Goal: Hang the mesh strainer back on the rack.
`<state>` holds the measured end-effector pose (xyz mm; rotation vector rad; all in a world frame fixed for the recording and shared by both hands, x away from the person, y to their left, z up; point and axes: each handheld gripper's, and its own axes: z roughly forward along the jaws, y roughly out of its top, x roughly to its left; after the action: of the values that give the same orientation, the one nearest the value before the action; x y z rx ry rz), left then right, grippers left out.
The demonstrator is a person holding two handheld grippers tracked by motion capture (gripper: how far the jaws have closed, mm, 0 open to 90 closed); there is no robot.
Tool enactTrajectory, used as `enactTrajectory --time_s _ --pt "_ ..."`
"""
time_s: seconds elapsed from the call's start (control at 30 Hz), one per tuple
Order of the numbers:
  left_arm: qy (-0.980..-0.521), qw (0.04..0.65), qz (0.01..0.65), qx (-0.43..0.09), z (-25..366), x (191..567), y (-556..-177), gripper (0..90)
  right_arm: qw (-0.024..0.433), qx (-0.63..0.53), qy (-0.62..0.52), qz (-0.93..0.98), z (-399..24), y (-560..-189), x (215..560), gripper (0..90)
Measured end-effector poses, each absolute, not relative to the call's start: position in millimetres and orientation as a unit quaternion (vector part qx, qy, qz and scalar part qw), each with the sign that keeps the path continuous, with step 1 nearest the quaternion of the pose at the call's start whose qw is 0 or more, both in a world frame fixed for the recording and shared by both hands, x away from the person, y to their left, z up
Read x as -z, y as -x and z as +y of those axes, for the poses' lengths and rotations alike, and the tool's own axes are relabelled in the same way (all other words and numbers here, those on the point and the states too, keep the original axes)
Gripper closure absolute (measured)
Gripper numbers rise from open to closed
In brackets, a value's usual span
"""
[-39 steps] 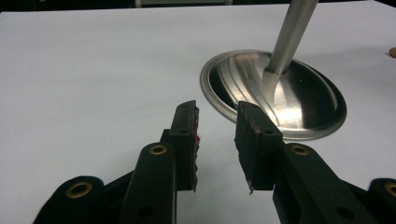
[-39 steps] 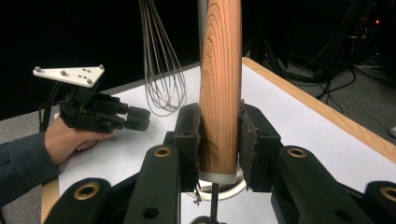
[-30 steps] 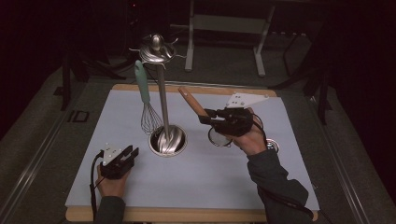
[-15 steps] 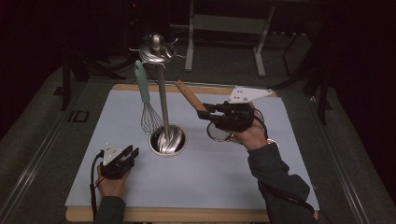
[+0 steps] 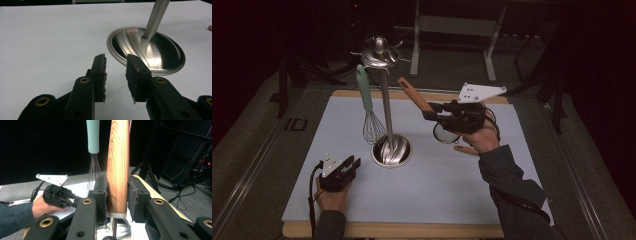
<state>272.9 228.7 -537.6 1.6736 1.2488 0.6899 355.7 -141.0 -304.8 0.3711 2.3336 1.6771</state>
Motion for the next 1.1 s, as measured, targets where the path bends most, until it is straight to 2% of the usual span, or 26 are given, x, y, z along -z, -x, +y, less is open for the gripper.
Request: enactTrajectory --time_s 0.47,1.1 --pt "-0.678 0.454 0.505 -0.28 228.5 537.6 -272.8 69.1 0.108 -0.61 -0.086 0.78 -139.6 -349.7 276.8 70.8" --pt "-0.677 0.455 0.505 -0.28 228.8 537.4 -272.6 69.1 0.092 -0.606 -0.085 0.786 -119.0 -356.0 281.5 71.0"
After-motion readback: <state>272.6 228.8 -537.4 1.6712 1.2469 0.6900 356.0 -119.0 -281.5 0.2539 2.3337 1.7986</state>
